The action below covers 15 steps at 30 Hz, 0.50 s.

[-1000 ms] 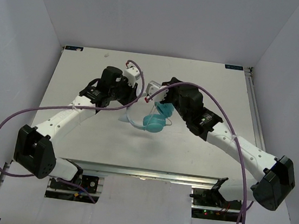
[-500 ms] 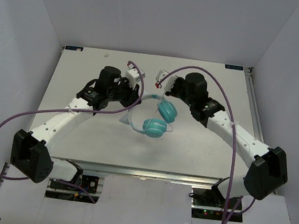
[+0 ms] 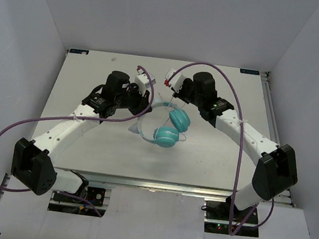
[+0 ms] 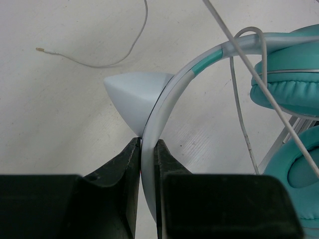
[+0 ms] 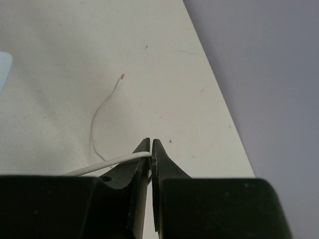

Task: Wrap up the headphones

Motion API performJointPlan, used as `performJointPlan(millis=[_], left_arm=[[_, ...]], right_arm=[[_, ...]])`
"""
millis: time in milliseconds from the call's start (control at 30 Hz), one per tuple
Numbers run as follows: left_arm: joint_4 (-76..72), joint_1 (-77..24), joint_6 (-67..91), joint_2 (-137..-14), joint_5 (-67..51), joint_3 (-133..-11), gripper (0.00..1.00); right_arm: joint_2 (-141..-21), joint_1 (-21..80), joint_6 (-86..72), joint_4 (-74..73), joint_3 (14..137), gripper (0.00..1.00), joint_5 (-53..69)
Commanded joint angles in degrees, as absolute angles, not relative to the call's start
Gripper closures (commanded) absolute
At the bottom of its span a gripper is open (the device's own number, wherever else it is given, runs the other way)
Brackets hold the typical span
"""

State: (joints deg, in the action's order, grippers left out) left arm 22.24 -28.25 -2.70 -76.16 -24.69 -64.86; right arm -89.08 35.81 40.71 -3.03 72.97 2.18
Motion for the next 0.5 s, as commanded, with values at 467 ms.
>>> performJointPlan(millis=[467], left_arm=[[20.24, -29.71, 1.68, -71.48, -30.88, -70.92, 1.0]], right_arm=[[-92.48, 27.69, 27.05, -4.18, 75.76, 0.92, 14.24]])
